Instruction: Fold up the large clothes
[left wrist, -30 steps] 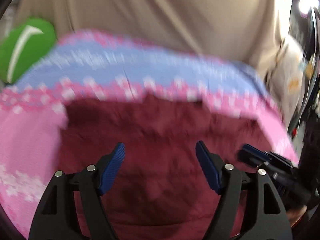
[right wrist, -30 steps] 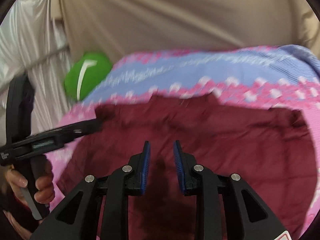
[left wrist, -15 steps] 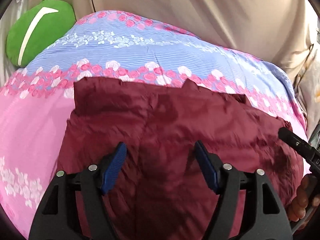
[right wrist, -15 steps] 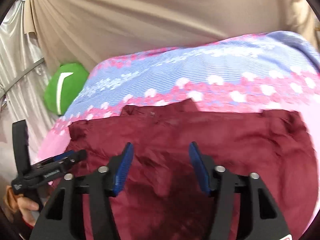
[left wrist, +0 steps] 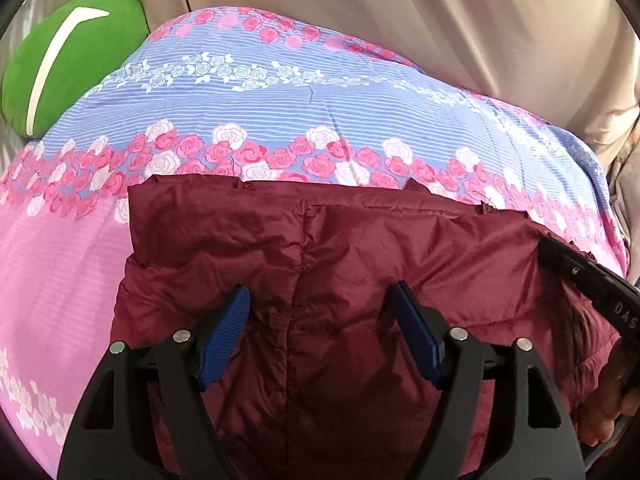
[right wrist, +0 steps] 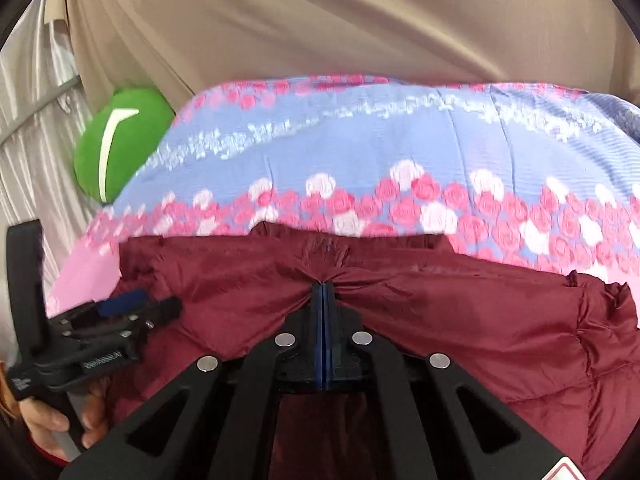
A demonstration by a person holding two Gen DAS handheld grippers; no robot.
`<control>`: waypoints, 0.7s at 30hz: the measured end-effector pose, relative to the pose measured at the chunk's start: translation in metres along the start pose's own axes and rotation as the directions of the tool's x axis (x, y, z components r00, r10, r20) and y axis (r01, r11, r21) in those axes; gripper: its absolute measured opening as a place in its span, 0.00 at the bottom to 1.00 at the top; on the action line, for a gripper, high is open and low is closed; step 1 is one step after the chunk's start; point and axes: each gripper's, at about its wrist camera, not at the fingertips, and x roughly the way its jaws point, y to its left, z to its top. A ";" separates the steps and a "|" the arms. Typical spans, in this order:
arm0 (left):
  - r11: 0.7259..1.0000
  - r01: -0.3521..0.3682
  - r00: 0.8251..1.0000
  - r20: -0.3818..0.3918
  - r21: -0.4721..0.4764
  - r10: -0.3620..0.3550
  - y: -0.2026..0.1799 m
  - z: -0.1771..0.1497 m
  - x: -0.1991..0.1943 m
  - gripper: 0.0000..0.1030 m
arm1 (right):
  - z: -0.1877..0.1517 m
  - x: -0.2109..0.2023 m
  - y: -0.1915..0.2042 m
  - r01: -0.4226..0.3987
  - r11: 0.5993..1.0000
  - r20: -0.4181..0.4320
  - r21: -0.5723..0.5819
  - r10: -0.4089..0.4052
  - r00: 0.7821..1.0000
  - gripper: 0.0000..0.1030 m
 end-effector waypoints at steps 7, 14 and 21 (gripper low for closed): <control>0.999 -0.031 0.999 0.008 0.038 0.031 -0.008 -0.001 0.013 0.74 | -0.015 0.047 -0.031 -0.035 0.992 -0.123 0.124 0.050 0.991 0.00; 0.989 -0.105 0.994 0.040 0.101 0.101 -0.020 -0.011 0.021 0.77 | -0.008 0.006 -0.022 -0.005 0.992 -0.016 0.124 0.007 1.000 0.12; 0.989 -0.112 0.993 0.044 0.098 0.108 -0.020 -0.014 0.021 0.78 | 0.003 0.037 0.020 -0.012 1.000 -0.085 -0.012 0.011 0.996 0.11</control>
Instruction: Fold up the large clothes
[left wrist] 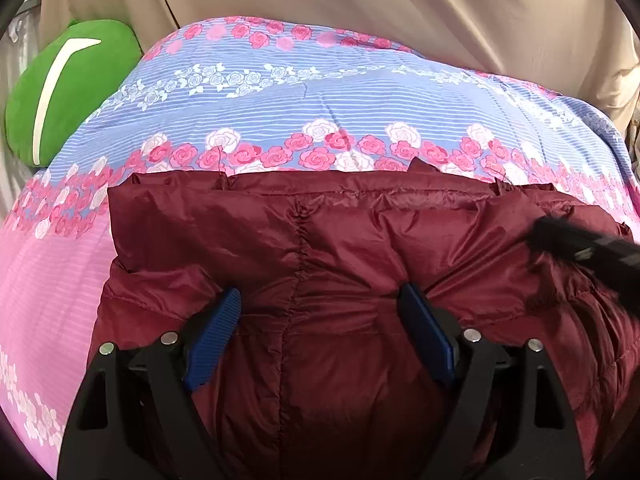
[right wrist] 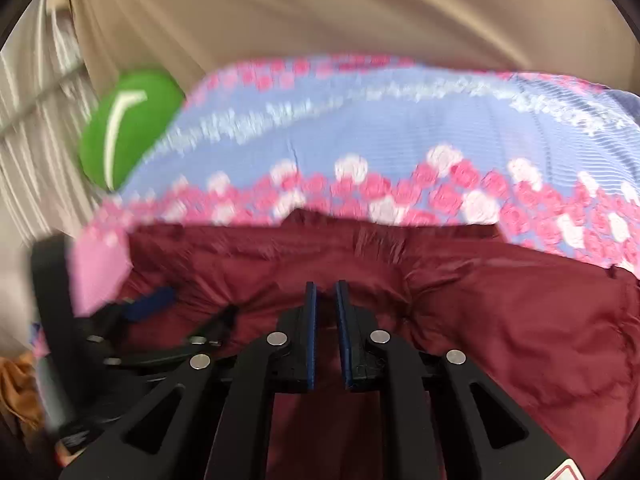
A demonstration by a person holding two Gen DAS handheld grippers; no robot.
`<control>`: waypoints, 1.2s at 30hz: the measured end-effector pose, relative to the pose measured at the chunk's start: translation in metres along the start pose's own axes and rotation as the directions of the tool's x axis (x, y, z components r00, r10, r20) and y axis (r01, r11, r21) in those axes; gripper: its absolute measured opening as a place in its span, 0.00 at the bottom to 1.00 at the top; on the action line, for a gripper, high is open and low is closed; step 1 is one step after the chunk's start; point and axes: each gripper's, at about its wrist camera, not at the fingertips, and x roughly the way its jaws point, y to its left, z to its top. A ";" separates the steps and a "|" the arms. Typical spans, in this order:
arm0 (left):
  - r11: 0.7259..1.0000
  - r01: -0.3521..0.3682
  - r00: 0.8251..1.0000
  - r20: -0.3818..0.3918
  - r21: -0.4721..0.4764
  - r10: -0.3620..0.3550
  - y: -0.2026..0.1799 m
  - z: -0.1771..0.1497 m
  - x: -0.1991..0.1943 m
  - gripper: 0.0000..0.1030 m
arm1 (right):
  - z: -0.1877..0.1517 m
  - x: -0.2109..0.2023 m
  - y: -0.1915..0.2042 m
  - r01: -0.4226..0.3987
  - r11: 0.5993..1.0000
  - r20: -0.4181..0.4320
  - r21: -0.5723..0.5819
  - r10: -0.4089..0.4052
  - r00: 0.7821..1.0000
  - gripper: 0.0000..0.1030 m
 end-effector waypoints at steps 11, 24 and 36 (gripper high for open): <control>1.000 0.020 1.000 0.008 -0.015 -0.020 0.004 -0.004 -0.001 0.79 | -0.034 -0.061 -0.168 0.228 0.913 0.049 0.338 -0.260 0.964 0.00; 0.986 -0.144 0.989 -0.044 -0.082 0.141 0.062 0.035 0.008 0.82 | -0.041 -0.078 -0.180 0.312 0.904 0.026 0.294 -0.333 0.942 0.13; 0.984 -0.161 0.986 -0.053 -0.081 0.157 0.057 0.019 0.028 0.87 | -0.058 -0.058 -0.179 0.353 0.898 0.003 0.264 -0.367 0.930 0.10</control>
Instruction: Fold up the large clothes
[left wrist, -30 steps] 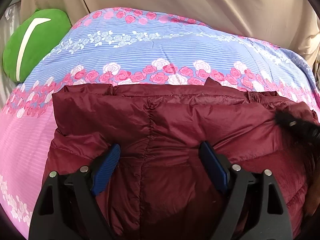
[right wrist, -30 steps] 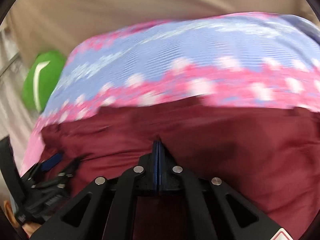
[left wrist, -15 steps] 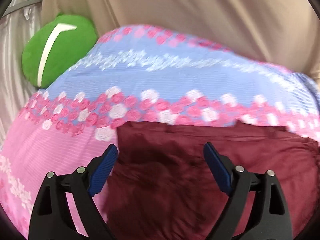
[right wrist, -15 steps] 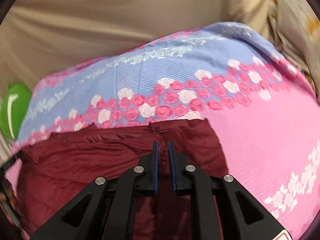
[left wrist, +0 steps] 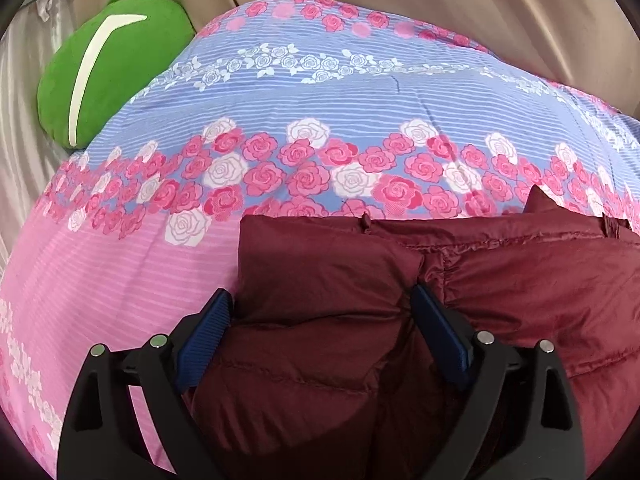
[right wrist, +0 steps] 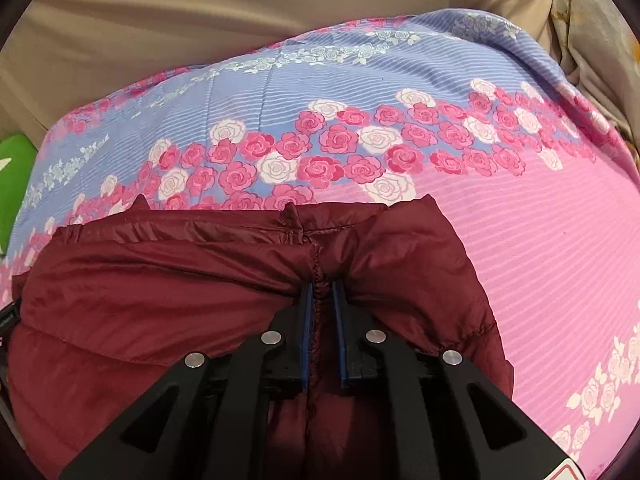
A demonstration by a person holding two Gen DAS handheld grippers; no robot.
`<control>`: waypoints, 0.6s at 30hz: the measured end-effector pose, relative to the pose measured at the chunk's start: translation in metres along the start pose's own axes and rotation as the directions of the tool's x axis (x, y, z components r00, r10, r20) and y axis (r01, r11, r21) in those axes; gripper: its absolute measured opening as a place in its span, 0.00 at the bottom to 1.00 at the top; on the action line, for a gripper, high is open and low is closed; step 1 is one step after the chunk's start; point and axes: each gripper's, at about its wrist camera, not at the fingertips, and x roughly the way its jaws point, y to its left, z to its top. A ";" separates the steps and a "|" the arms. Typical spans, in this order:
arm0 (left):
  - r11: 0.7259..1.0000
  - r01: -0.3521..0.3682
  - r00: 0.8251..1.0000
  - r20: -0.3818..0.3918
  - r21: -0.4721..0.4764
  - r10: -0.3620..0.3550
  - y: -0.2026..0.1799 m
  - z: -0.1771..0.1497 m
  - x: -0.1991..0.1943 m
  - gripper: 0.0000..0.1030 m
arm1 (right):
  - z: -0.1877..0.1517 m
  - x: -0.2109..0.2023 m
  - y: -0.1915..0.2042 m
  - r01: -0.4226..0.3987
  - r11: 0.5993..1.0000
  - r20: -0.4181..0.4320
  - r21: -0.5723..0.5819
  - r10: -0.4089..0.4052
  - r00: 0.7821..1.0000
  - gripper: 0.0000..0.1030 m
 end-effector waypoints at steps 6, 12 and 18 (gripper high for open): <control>1.000 -0.002 1.000 0.001 -0.002 0.002 0.000 -0.002 0.000 0.87 | -0.003 -0.036 0.005 -0.026 0.999 0.067 0.033 0.024 0.997 0.17; 1.000 -0.010 1.000 0.006 -0.001 0.010 -0.002 -0.003 0.000 0.88 | -0.031 -0.060 0.042 -0.079 0.994 0.070 -0.069 0.084 0.994 0.16; 1.000 0.004 1.000 0.021 -0.015 -0.004 0.006 -0.012 -0.014 0.86 | -0.042 -0.076 0.020 -0.115 0.993 0.071 0.001 0.115 0.991 0.09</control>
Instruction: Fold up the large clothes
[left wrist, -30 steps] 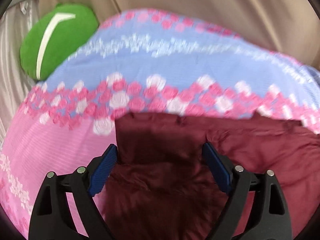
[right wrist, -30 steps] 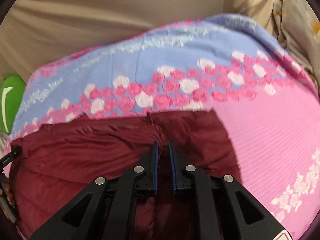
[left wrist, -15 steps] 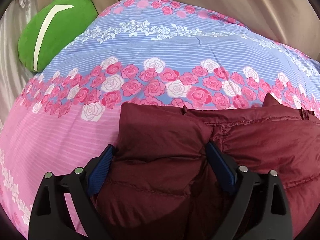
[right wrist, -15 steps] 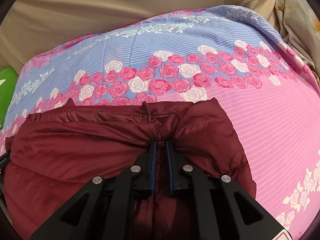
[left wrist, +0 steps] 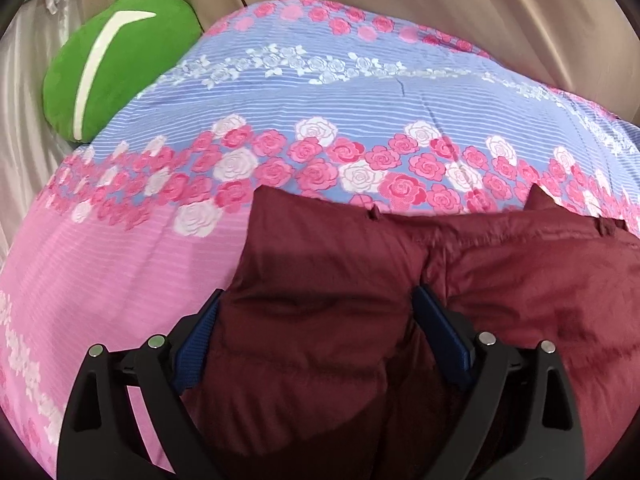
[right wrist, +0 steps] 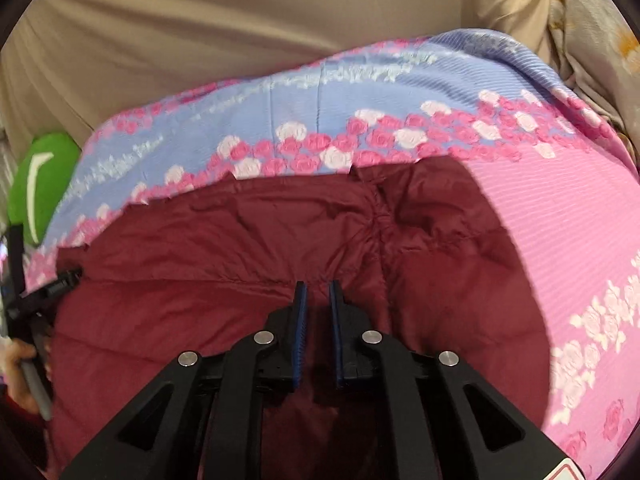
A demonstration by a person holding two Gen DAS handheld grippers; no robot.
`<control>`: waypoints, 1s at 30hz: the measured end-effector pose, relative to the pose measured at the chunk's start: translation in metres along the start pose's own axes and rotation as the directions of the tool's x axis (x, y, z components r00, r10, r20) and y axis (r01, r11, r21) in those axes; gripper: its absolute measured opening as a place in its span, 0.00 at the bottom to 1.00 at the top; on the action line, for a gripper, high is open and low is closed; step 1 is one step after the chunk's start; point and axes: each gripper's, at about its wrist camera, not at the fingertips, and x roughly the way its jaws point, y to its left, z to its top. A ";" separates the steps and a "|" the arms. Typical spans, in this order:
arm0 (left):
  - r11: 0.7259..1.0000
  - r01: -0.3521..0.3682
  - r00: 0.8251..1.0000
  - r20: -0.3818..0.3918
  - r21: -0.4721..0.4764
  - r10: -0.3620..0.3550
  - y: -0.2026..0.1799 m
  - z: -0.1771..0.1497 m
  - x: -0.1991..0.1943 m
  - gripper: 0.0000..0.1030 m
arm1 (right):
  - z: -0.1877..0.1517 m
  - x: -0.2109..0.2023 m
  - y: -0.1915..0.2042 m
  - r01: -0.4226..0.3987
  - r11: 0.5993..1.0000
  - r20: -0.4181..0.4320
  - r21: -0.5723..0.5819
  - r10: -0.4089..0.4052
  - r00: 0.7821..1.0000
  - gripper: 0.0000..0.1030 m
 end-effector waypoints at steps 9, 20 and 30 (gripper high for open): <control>0.975 0.208 0.978 0.010 -0.074 -0.208 0.032 -0.067 -0.091 0.86 | -0.050 -0.062 -0.034 0.054 0.998 0.005 0.024 -0.054 0.999 0.10; 0.968 0.170 0.978 -0.091 -0.183 -0.189 0.065 -0.132 -0.094 0.88 | -0.078 -0.089 -0.058 0.083 0.996 0.014 0.041 -0.084 0.996 0.10; 0.937 0.210 0.968 -0.079 -0.280 -0.240 0.102 -0.150 -0.118 0.86 | -0.070 -0.081 -0.020 -0.026 1.000 -0.021 0.001 0.026 0.999 0.18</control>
